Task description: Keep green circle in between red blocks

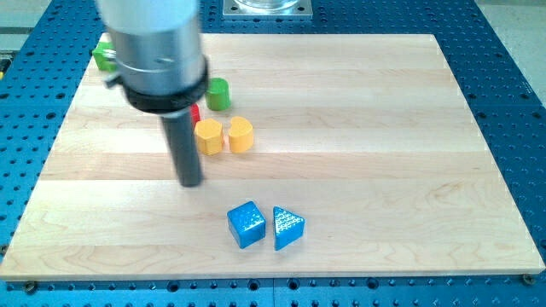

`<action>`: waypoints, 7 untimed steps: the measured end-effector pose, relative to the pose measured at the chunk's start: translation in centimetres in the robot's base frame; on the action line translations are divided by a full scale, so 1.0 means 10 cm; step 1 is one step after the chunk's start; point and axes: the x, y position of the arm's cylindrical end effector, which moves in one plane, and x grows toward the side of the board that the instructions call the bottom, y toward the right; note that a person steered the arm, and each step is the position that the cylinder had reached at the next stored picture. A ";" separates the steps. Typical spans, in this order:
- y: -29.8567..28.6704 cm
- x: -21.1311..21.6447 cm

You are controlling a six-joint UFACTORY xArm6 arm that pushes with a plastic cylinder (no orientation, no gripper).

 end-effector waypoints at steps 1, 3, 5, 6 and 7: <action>-0.68 -0.15; -0.90 -1.49; 0.39 -1.81; 0.58 -1.89; 1.08 -1.48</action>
